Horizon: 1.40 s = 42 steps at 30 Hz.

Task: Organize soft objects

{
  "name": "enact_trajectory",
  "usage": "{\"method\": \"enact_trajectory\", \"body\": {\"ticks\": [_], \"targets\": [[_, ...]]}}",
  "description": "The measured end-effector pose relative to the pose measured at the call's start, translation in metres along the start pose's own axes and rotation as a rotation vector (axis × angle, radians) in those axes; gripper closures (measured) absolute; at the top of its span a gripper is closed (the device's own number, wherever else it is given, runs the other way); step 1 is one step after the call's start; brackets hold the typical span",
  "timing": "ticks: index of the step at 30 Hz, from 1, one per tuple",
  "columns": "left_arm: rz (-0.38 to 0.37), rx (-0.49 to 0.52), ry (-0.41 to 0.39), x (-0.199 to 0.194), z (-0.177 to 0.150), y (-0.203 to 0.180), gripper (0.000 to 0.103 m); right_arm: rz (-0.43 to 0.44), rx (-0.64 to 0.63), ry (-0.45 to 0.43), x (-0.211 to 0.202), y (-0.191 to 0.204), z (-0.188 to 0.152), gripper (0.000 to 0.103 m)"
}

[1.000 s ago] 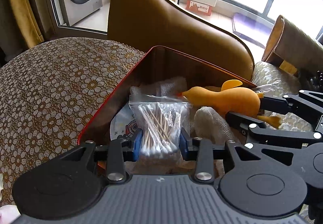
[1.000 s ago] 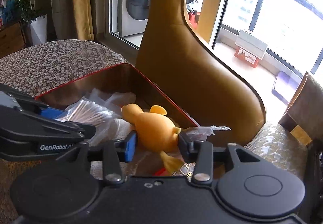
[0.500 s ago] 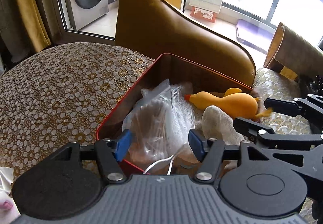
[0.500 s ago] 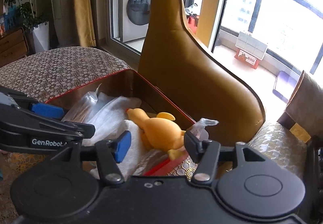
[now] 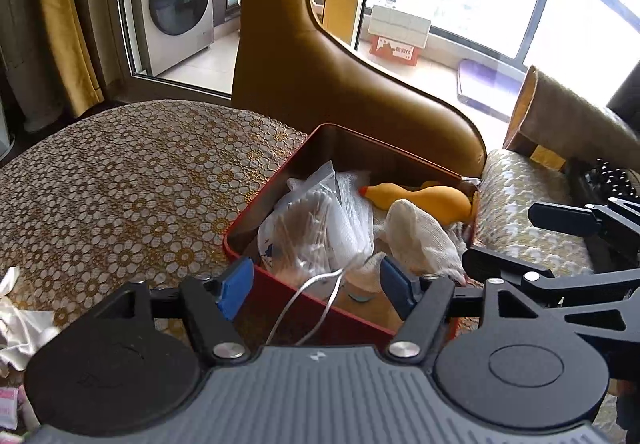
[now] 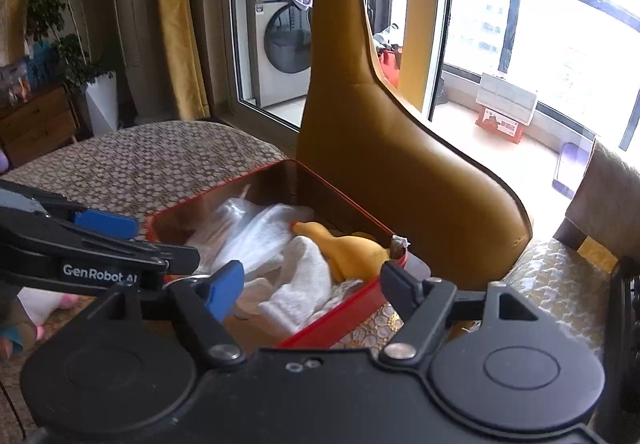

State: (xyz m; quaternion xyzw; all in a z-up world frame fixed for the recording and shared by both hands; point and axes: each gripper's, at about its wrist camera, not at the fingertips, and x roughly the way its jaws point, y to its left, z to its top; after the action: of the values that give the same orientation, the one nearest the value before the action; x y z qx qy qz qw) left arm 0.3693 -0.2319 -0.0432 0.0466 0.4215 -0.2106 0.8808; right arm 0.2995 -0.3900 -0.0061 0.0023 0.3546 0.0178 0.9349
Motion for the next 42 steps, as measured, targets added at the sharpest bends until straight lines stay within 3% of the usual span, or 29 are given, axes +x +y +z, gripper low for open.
{"method": "enact_trajectory", "body": {"ticks": [21, 24, 36, 42], "targets": [[-0.04, -0.021, -0.087, -0.111, -0.045, 0.031, 0.033, 0.149, 0.052, -0.12, -0.091, 0.051, -0.012, 0.013], [-0.041, -0.028, -0.094, -0.126, -0.056, 0.04, 0.024, 0.162, 0.037, -0.134, -0.102, 0.063, -0.018, 0.013], [-0.01, -0.094, -0.155, -0.187, -0.107, 0.092, 0.02, 0.285, 0.018, -0.164, -0.13, 0.119, -0.032, 0.012], [0.001, -0.135, -0.19, -0.211, -0.134, 0.116, 0.02, 0.306, -0.032, -0.174, -0.133, 0.153, -0.039, 0.012]]}}
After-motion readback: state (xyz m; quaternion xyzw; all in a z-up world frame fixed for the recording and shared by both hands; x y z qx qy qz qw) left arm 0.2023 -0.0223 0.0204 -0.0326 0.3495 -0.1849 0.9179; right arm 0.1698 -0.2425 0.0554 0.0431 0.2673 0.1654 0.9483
